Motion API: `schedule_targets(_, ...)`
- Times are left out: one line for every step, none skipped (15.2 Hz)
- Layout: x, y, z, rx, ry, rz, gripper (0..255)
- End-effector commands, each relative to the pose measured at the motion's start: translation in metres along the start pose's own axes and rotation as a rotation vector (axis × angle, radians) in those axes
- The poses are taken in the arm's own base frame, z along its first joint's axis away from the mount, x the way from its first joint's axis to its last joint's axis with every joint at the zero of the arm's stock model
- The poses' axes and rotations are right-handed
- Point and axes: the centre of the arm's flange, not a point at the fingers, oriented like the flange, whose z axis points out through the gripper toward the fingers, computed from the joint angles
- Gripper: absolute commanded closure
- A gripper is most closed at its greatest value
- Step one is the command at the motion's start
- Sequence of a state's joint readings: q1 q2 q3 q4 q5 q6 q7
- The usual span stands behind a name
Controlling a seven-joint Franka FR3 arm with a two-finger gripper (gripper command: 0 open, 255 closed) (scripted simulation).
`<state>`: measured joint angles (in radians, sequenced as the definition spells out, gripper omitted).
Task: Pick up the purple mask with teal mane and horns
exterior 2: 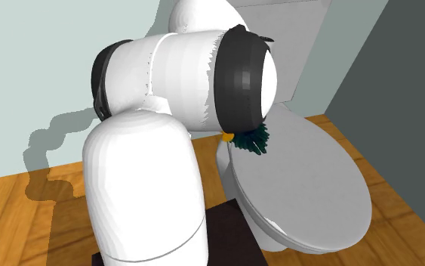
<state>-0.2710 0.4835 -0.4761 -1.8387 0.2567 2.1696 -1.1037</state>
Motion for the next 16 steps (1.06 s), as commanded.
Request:
schedule_targets(-0.001, 0.001, -0.008, -0.001, 0.000, 0.001, 255)
schedule_targets(-0.001, 0.000, -0.013, 0.000, 0.000, 0.001, 255)
schedule_targets(-0.001, 0.000, -0.018, 0.000, 0.000, 0.001, 255)
schedule_targets(-0.002, -0.001, -0.024, 0.000, 0.000, 0.001, 255)
schedule_targets(-0.002, -0.001, -0.029, 0.000, 0.000, 0.001, 255)
schedule_targets(-0.002, -0.001, -0.034, 0.000, 0.000, 0.001, 255)
schedule_targets(-0.002, -0.002, -0.039, 0.000, 0.000, 0.001, 255)
schedule_targets(-0.003, -0.002, -0.045, 0.000, 0.000, 0.001, 255)
schedule_targets(-0.003, -0.002, -0.050, 0.000, 0.000, 0.001, 255)
schedule_targets(-0.003, -0.003, -0.055, 0.000, 0.000, 0.001, 255)
schedule_targets(-0.004, -0.003, -0.060, 0.000, 0.000, 0.001, 255)
schedule_targets(-0.004, -0.003, -0.066, 0.000, 0.000, 0.001, 255)
schedule_targets(-0.004, -0.004, -0.071, 0.000, 0.000, 0.001, 255)
schedule_targets(-0.004, -0.004, -0.076, 0.000, 0.000, 0.001, 255)
schedule_targets(-0.005, -0.004, -0.077, -0.001, 0.000, 0.001, 255)
schedule_targets(-0.005, -0.004, -0.077, 0.000, 0.000, 0.001, 255)
